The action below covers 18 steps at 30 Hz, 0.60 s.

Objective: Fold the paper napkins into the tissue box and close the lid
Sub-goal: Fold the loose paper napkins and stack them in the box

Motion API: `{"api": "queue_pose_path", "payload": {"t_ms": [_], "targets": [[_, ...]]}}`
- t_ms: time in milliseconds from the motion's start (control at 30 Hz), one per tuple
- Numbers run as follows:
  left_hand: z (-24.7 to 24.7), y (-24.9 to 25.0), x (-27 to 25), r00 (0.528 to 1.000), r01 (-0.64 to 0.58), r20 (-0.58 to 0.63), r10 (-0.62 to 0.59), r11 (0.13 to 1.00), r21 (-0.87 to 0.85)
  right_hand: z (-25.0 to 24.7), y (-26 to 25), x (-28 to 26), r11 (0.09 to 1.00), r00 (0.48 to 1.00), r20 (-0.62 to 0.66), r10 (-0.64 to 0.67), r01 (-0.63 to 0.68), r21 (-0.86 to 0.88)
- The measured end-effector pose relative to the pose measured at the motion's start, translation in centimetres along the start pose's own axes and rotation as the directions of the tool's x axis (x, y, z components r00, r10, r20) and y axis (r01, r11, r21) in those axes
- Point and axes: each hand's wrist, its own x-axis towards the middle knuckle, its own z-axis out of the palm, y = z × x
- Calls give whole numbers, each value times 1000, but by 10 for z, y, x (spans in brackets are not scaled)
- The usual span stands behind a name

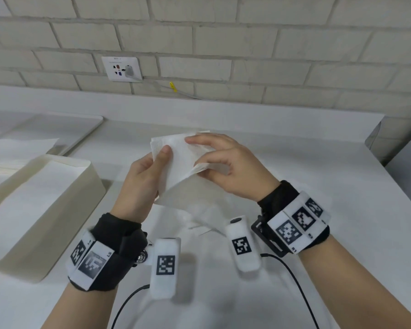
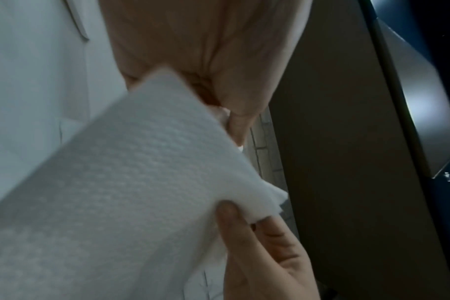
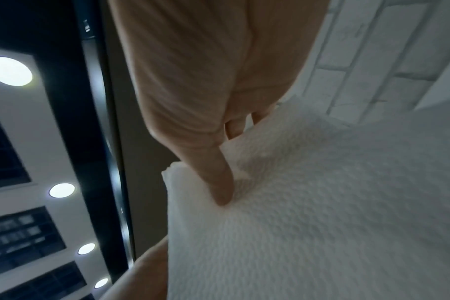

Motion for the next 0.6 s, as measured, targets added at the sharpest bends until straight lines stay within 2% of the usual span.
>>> {"api": "queue_pose_path", "payload": {"t_ms": [67, 267, 467, 600], "targets": [[0, 2, -2, 999, -8, 34, 8, 1000, -2, 6, -1, 2, 994, 999, -14, -51, 49, -95], [-3, 2, -4, 997, -59, 49, 58, 998, 19, 13, -4, 1, 998, 992, -121, -43, 37, -54], [0, 1, -5, 995, -84, 59, 81, 995, 53, 11, -4, -1, 991, 995, -93, 46, -58, -125], [-2, -1, -4, 995, -86, 49, 84, 995, 47, 11, -2, -1, 986, 989, -147, 30, -53, -156]]}}
